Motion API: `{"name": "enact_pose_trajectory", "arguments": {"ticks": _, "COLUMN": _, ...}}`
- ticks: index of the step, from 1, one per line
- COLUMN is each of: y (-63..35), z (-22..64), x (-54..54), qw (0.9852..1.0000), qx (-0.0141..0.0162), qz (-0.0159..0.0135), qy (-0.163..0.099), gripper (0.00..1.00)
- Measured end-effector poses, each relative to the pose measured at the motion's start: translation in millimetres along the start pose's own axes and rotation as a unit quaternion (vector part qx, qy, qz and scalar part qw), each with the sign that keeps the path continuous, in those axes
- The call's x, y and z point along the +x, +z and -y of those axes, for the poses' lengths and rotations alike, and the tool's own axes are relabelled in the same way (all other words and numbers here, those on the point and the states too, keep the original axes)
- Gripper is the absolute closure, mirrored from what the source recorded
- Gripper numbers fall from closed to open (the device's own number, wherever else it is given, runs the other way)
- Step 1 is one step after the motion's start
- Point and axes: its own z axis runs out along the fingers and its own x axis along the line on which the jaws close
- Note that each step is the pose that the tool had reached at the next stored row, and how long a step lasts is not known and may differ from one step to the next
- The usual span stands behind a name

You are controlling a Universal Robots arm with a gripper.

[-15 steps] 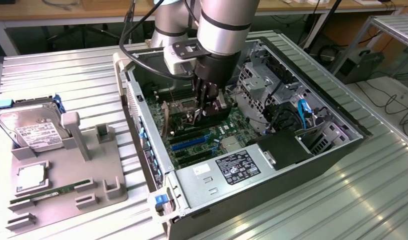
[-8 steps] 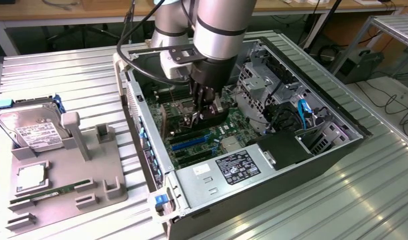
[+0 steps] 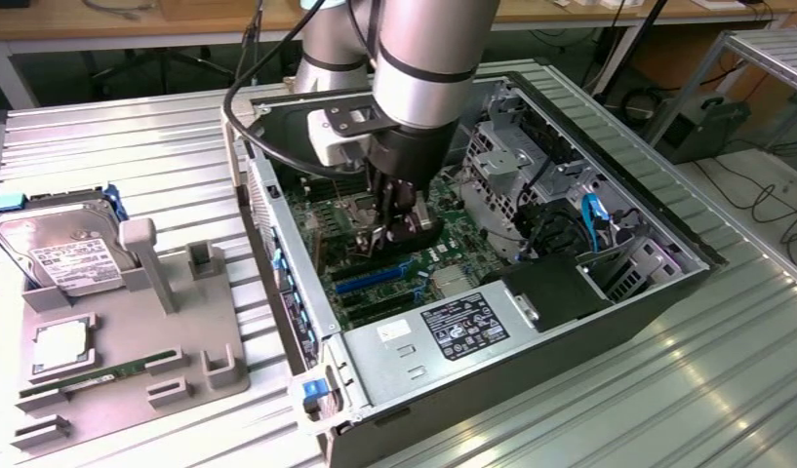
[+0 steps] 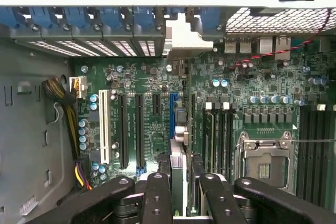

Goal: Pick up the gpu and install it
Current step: 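Insert the gpu into the slot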

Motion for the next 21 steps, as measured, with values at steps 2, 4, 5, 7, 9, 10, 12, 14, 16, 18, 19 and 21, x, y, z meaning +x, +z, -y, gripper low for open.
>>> {"name": "enact_pose_trajectory", "arguments": {"ticks": 2, "y": 2.6, "z": -2.3, "x": 2.4, "qw": 1.0, "qx": 0.0, "qz": 0.0, "qy": 0.0, "gripper": 0.74}}
{"name": "enact_pose_trajectory", "arguments": {"ticks": 4, "y": 4.3, "z": -3.3, "x": 3.1, "qw": 1.0, "qx": 0.0, "qz": 0.0, "qy": 0.0, "gripper": 0.74}}
{"name": "enact_pose_trajectory", "arguments": {"ticks": 5, "y": 5.2, "z": -3.7, "x": 3.2, "qw": 1.0, "qx": 0.0, "qz": 0.0, "qy": 0.0, "gripper": 0.74}}
{"name": "enact_pose_trajectory", "arguments": {"ticks": 7, "y": 7.2, "z": -4.7, "x": 3.3, "qw": 1.0, "qx": 0.0, "qz": 0.0, "qy": 0.0, "gripper": 0.74}}
{"name": "enact_pose_trajectory", "arguments": {"ticks": 9, "y": 8.9, "z": -5.9, "x": 3.4, "qw": 1.0, "qx": 0.0, "qz": 0.0, "qy": 0.0, "gripper": 0.74}}
{"name": "enact_pose_trajectory", "arguments": {"ticks": 10, "y": 9.3, "z": -6.4, "x": 3.4, "qw": 1.0, "qx": 0.0, "qz": 0.0, "qy": 0.0, "gripper": 0.74}}
{"name": "enact_pose_trajectory", "arguments": {"ticks": 12, "y": 10.1, "z": -6.9, "x": 3.4, "qw": 1.0, "qx": 0.0, "qz": 0.0, "qy": 0.0, "gripper": 0.74}}
{"name": "enact_pose_trajectory", "arguments": {"ticks": 14, "y": 10.9, "z": -7.5, "x": 3.4, "qw": 1.0, "qx": 0.0, "qz": 0.0, "qy": 0.0, "gripper": 0.74}}
{"name": "enact_pose_trajectory", "arguments": {"ticks": 16, "y": 11.8, "z": -8.4, "x": 3.5, "qw": 1.0, "qx": 0.0, "qz": 0.0, "qy": 0.0, "gripper": 0.74}}
{"name": "enact_pose_trajectory", "arguments": {"ticks": 18, "y": 12.8, "z": -9.9, "x": 3.5, "qw": 1.0, "qx": 0.0, "qz": 0.0, "qy": 0.0, "gripper": 0.74}}
{"name": "enact_pose_trajectory", "arguments": {"ticks": 19, "y": 13.6, "z": -10.2, "x": 3.5, "qw": 1.0, "qx": 0.0, "qz": 0.0, "qy": 0.0, "gripper": 0.74}}
{"name": "enact_pose_trajectory", "arguments": {"ticks": 21, "y": 14.7, "z": -10.3, "x": 3.5, "qw": 1.0, "qx": 0.0, "qz": 0.0, "qy": 0.0, "gripper": 0.74}}
